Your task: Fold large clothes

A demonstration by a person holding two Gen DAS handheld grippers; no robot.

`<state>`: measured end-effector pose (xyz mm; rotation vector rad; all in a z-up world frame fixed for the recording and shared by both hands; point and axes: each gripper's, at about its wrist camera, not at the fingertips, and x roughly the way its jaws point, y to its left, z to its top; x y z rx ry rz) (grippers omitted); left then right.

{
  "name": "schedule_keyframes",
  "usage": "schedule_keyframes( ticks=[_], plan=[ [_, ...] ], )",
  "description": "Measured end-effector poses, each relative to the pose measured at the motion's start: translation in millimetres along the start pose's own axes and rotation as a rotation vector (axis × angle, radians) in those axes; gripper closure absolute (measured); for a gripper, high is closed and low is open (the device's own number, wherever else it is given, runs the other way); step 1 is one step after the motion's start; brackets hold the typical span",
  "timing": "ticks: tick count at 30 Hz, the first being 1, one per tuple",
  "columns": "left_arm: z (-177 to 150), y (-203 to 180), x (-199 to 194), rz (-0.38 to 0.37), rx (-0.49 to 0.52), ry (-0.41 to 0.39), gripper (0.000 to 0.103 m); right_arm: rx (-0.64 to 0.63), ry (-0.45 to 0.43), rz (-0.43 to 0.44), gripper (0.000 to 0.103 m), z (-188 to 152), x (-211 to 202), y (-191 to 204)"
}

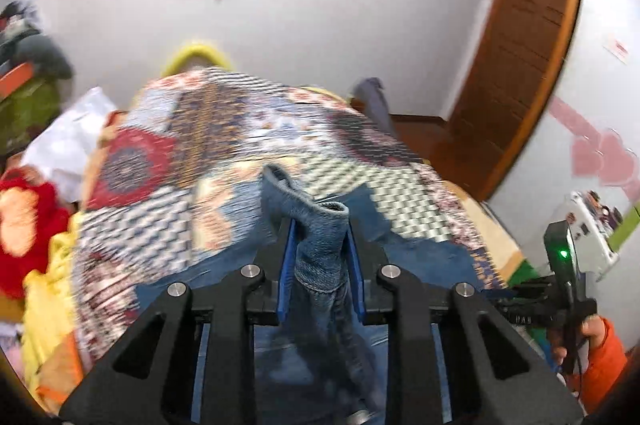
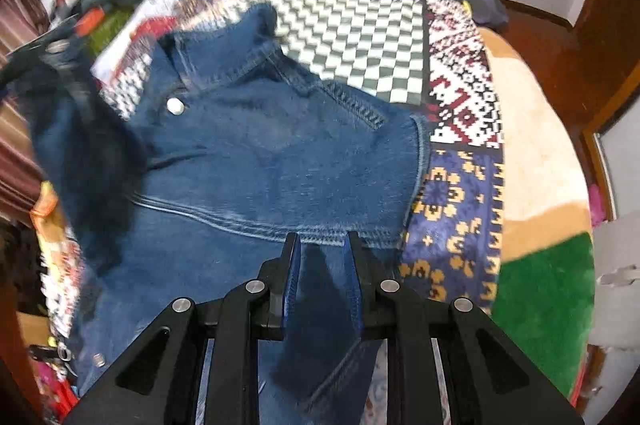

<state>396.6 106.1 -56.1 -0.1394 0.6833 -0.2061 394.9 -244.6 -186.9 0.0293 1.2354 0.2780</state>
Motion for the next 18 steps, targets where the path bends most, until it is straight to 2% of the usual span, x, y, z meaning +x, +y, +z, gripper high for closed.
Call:
schedule_keyframes(
  ticks=[3, 9, 12, 14, 15, 18],
  plan=[
    [-23.7, 36.7, -12.7, 0.033, -0.045, 0.021, 0.079, 0.015, 0.058, -0.020, 0.086, 0.1, 27.0, -1.4],
    [-84.0, 91.4, -8.6, 0.102, -0.149, 0.157, 0.078, 0.033, 0.035, -0.016, 0.086, -9.4, 27.0, -4.0],
    [-118.7, 119.9, 3.3, 0.117, -0.251, 0.256, 0.063, 0.036, 0.037, -0.034, 0.086, -12.0, 24.0, -1.6],
    [-136.7, 130.4, 5.1, 0.118, -0.299, 0.292, 0.052, 0.027, 0.039, -0.058, 0.086, -13.0, 20.8, 0.6],
    [-145.4, 135.5, 7.2, 0.124, -0.319, 0.315, 0.049, 0.017, 0.040, -0.076, 0.086, -12.4, 17.9, 2.7],
    [-156.8, 136.5, 9.6, 0.144, -0.313, 0.342, 0.038, -0.018, 0.032, -0.115, 0.086, -11.7, 9.5, 8.3]
  ],
)
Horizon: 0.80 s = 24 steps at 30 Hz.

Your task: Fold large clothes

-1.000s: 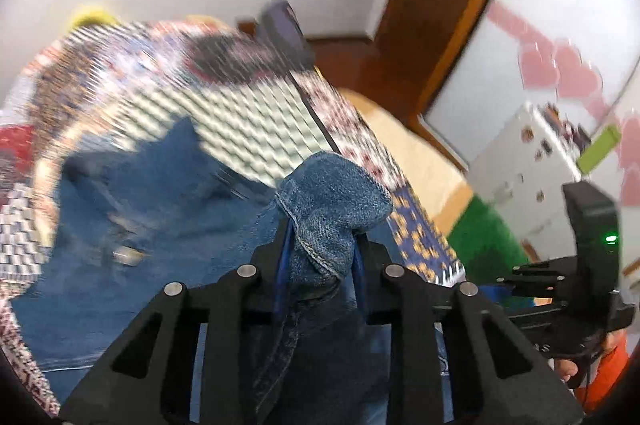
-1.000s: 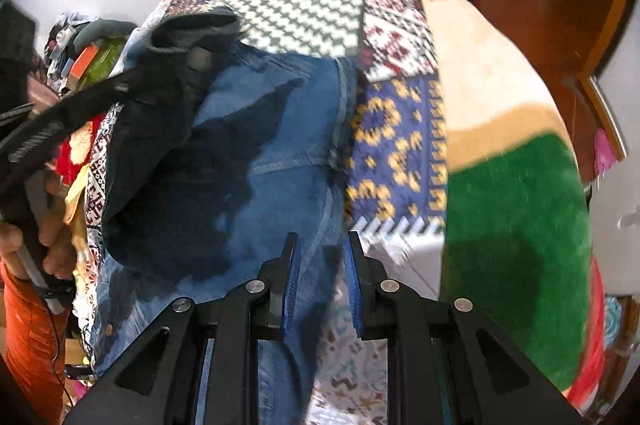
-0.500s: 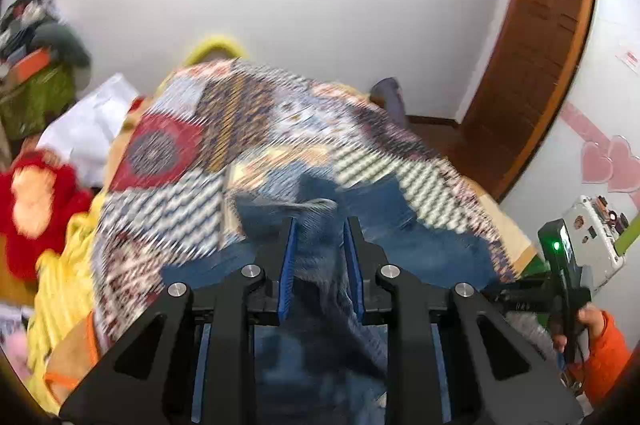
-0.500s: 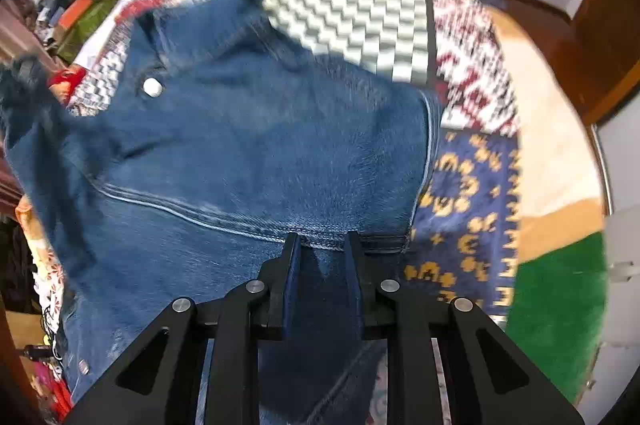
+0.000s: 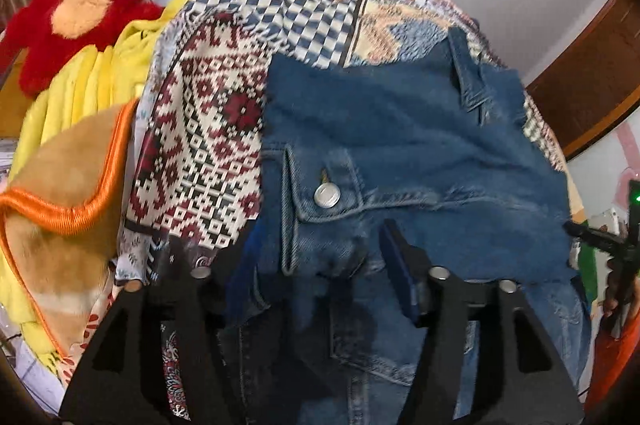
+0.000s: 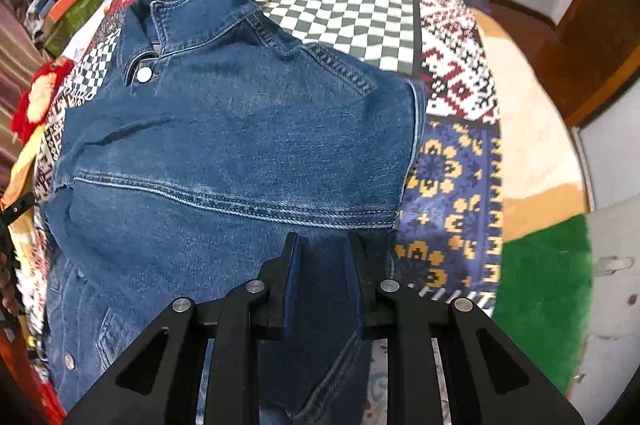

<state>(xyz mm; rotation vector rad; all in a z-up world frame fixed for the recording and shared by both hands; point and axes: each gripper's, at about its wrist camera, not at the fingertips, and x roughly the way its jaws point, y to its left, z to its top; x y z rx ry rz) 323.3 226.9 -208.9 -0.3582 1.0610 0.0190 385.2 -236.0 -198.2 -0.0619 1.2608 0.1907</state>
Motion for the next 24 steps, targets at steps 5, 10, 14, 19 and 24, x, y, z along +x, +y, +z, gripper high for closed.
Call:
schedule_keyframes(
  ticks=[5, 10, 14, 19, 24],
  plan=[
    [-2.4, -18.6, 13.2, 0.085, 0.088, 0.002, 0.010, -0.069, 0.001, -0.058, 0.086, -7.2, 8.1, 8.9],
    [-21.0, -28.0, 49.4, 0.202, 0.178, 0.056, 0.007, -0.138, -0.052, -0.088, 0.086, -24.9, 13.4, 15.2],
    [-27.5, -18.5, 51.4, 0.201, 0.146, 0.024, 0.000, -0.182, -0.068, -0.157, 0.086, -34.5, 8.7, 17.8],
    [-34.6, -3.9, 53.1, 0.153, 0.075, 0.026, 0.000, -0.185, -0.067, -0.182, 0.084, -46.8, 7.3, 12.1],
    [-38.8, -9.9, 47.8, 0.180, 0.094, 0.015, 0.000, -0.082, -0.077, -0.232, 0.020, -52.2, 7.1, -13.2]
  ],
)
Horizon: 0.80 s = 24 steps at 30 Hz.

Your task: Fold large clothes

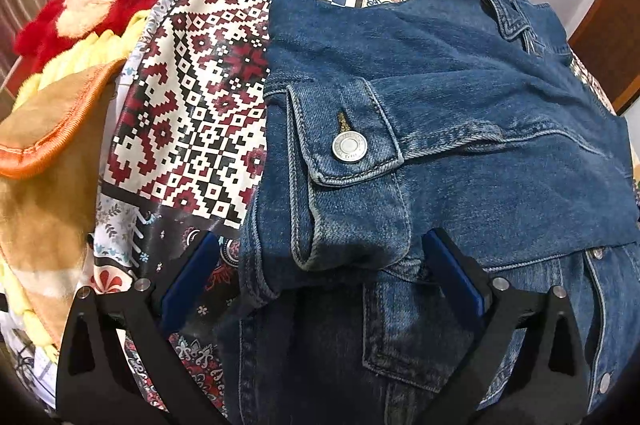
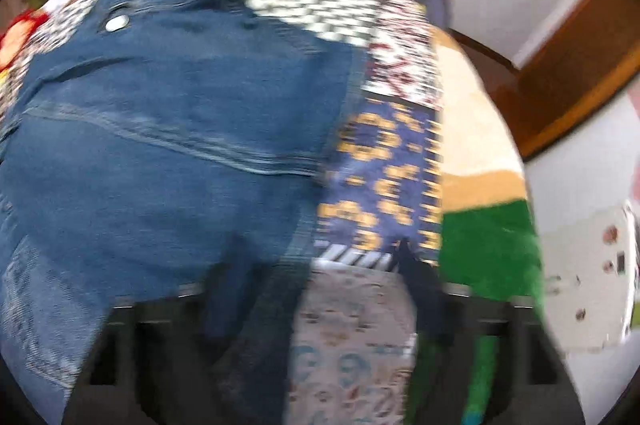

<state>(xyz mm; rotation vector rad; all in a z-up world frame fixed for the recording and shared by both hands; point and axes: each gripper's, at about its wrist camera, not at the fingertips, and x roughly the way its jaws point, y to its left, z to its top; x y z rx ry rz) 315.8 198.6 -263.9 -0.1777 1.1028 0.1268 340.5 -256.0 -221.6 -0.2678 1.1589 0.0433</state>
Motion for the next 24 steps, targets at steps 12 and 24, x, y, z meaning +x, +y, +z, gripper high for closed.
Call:
schedule_keyframes(
  ticks=[12, 24],
  plan=[
    [17.1, 10.5, -40.9, 0.130, 0.099, -0.051, 0.000, 0.213, 0.002, 0.264, 0.020, 14.9, -13.0, -46.0],
    [95.0, 42.7, -14.8, -0.007, -0.072, -0.071, 0.000, 0.288, -0.025, 0.340, 0.020, 85.2, 2.6, -69.1]
  ],
)
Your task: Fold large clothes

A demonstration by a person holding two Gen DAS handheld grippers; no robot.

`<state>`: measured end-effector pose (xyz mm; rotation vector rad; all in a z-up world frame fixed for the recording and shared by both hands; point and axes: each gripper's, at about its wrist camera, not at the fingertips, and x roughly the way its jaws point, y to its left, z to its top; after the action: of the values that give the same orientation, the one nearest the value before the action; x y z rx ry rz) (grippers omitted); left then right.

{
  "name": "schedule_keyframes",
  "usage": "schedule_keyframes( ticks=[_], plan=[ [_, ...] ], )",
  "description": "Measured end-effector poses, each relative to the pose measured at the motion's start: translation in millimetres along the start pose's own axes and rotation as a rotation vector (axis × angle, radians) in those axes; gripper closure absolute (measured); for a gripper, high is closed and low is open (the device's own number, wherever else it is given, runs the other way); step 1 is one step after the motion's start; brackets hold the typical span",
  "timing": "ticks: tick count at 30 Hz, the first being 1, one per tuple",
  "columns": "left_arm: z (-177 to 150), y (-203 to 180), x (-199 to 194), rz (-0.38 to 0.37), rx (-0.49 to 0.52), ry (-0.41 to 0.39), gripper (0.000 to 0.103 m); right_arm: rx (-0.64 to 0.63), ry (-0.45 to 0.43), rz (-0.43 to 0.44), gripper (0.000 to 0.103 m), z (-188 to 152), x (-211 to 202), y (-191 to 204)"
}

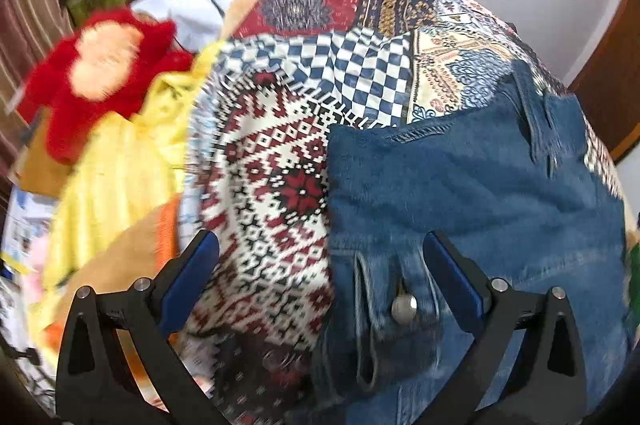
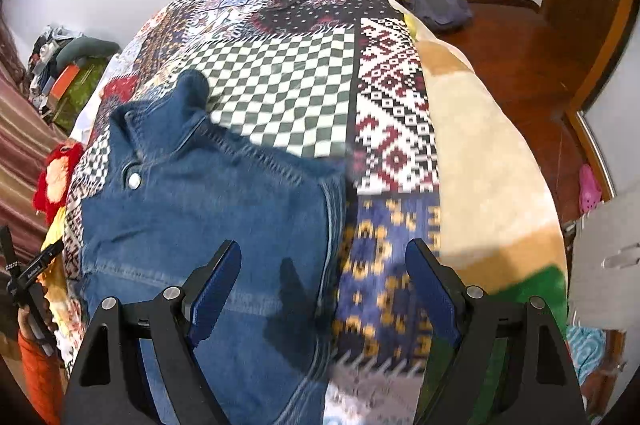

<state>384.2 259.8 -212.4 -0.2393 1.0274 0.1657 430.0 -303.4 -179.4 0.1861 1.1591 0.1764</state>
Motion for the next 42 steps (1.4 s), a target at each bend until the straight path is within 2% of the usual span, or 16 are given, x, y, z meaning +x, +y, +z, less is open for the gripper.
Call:
schedule_keyframes(
  ticks=[3, 7, 8, 11, 13, 15, 16, 17, 18, 22, 23, 27, 36, 39, 42],
  plan=[
    [5.1, -0.7, 27.4, -0.031, -0.017, 0.061, 0.000, 0.006, 0.042, 0.024, 0.025, 9.5, 20.6, -3.1],
    [8.3, -11.6, 56.3, -0.060, 0.031, 0.109, 0.001, 0.000, 0.101, 0.033, 0.044, 11.5, 51.7, -2.4],
    [9.0, -13.3, 60.7, -0.063, 0.034, 0.114, 0.004, 0.001, 0.112, 0.040, 0.048, 10.9, 59.3, -1.8],
    [13.4, -17.6, 76.8, -0.074, 0.030, 0.134, 0.009, 0.007, 0.081, 0.052, 0.053, 10.2, 64.4, -1.3],
    [16.4, -20.0, 80.8, -0.084, 0.022, 0.123, 0.012, 0.017, 0.050, 0.054, 0.063, 12.1, 65.5, -0.2],
    [19.6, -21.8, 81.5, -0.107, 0.012, 0.108, 0.021, 0.018, 0.039, 0.050, 0.072, 14.0, 69.3, 1.1],
    [20.5, -22.8, 81.4, -0.126, 0.004, 0.105, 0.034, 0.006, 0.031, 0.044, 0.080, 15.1, 70.6, 2.1],
    [21.9, -23.3, 82.2, -0.145, -0.007, 0.106, 0.042, -0.007, 0.027, 0.038, 0.082, 15.8, 71.2, 3.6],
    [23.3, -24.2, 81.8, -0.141, -0.016, 0.101, 0.045, -0.016, 0.025, 0.034, 0.084, 16.6, 71.2, 4.8],
    [30.9, -27.3, 79.0, -0.103, 0.013, 0.082, 0.084, -0.086, -0.029, 0.005, 0.091, 24.7, 63.4, 17.1],
    [33.2, -27.2, 78.9, -0.108, 0.016, 0.081, 0.087, -0.104, -0.043, -0.005, 0.091, 27.3, 61.1, 20.6],
    [42.4, -29.2, 66.3, -0.071, 0.045, 0.041, 0.092, -0.168, -0.108, -0.038, 0.092, 49.1, 48.6, 40.2],
    [68.2, -29.0, 24.7, -0.014, 0.095, -0.092, 0.092, -0.267, -0.223, -0.085, 0.093, 118.7, 29.0, 81.5],
    [78.3, -34.1, 32.9, 0.038, 0.123, -0.094, 0.092, -0.293, -0.217, -0.128, 0.093, 134.6, 43.3, 90.7],
    [81.4, -30.5, 51.0, 0.050, 0.107, -0.062, 0.092, -0.294, -0.171, -0.166, 0.093, 137.9, 69.9, 86.1]
  ],
)
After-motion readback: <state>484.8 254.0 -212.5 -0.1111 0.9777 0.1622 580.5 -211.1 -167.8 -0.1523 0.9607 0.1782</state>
